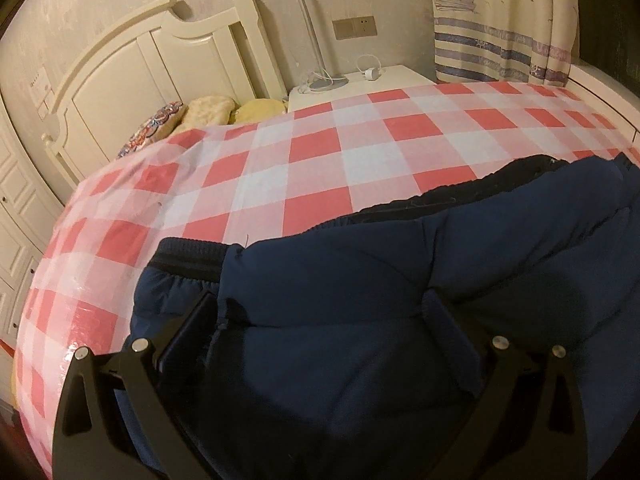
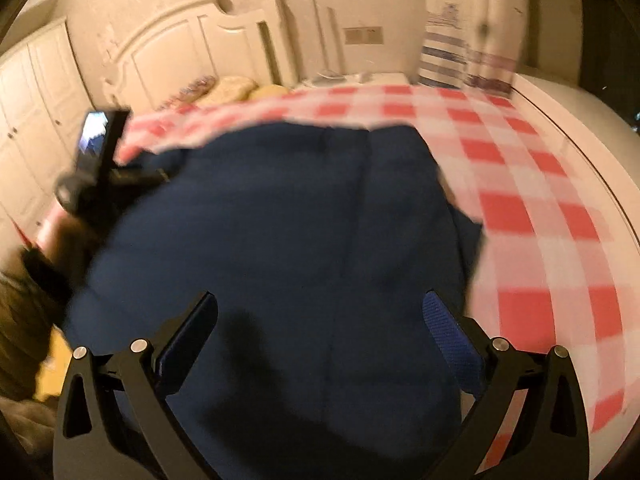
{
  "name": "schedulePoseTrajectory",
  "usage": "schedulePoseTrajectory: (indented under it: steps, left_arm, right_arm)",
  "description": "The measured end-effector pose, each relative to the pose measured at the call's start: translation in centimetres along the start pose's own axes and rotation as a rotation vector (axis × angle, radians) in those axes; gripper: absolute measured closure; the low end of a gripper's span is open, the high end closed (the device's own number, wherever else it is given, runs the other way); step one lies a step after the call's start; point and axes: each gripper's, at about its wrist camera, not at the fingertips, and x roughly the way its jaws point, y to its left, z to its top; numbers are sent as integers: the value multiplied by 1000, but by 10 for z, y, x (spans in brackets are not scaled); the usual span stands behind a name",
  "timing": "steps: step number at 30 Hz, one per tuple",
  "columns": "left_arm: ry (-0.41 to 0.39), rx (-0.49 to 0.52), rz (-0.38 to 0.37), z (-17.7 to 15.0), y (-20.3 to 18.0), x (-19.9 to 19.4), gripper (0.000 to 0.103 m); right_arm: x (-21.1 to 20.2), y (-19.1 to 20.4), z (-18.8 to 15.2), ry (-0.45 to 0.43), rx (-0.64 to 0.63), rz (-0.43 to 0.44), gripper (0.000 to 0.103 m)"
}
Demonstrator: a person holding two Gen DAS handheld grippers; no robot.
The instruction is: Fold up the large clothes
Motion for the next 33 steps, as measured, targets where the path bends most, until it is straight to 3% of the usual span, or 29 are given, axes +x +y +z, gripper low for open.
schedulePoseTrajectory:
  steps: [3, 8, 10, 12, 15, 18, 20, 22, 25, 29, 33]
  left_arm:
    - [3, -1, -5, 1, 1, 1, 2]
    - [3, -6, -11, 1, 3, 2, 2]
    - [5, -7, -13, 1, 3, 2, 2]
    - [6, -9, -15, 0, 3, 1, 2]
    - [5, -8, -13, 0, 3, 2, 2]
    - [5, -11, -16, 0, 3, 1, 2]
    - [8, -19, -26, 0, 5, 2, 2]
    - [11, -24, -35, 0, 6, 2, 2]
    - [10, -25, -35, 0, 6, 2, 2]
    - [9, -26, -35, 0, 5, 2, 2]
    - [8, -23, -29, 0, 6, 2, 2]
  right_arm:
    - [7, -3, -16, -64, 16, 16, 4]
    - [6, -6, -15, -21, 29, 14, 4]
    - [0, 0, -6, 16, 43, -41, 5]
    - [-12, 18, 5, -21, -11, -80, 5]
    - [-17, 50, 24, -72, -103, -45, 5]
    - [6, 83, 38, -47, -183, -29, 5]
    - [34, 93, 38, 23, -209, -43, 5]
    - [42, 96, 32, 6, -215, -37, 4]
    - [23, 84, 31, 29, -151, 6, 5]
    - [-38, 42, 3, -80, -16, 118, 5]
    - [-85, -33, -51, -184, 287, 183, 5]
